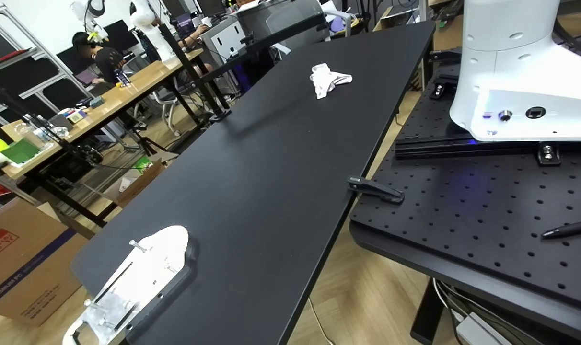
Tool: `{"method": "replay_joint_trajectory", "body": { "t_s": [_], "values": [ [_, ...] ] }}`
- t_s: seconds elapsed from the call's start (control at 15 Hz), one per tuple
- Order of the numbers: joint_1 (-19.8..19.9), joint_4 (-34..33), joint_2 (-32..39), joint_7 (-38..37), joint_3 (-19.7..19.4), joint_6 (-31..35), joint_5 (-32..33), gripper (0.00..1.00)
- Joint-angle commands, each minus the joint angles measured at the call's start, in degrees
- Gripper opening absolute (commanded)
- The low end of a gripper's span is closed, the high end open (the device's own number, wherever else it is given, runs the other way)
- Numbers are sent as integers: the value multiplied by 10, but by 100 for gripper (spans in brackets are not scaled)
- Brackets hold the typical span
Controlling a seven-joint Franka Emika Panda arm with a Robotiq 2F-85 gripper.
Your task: Hang the cloth on the black stand
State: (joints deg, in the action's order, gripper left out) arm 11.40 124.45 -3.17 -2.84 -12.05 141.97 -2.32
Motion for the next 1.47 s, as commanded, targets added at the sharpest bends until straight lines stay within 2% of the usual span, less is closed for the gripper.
{"method": "replay_joint_trajectory", "body": {
  "t_s": [0.0, 0.27, 0.73, 1.13, 1.4],
  "values": [
    [2, -6, 10, -6, 1, 2, -1, 100],
    [3, -23, 32, -33, 2, -20, 25, 100],
    [24, -33, 101, -18, -20, -55, -6, 100],
    [46, -44, 165, 51, -5, -68, -129, 100],
    [56, -74, 214, 81, 16, -70, -213, 100]
  ]
}}
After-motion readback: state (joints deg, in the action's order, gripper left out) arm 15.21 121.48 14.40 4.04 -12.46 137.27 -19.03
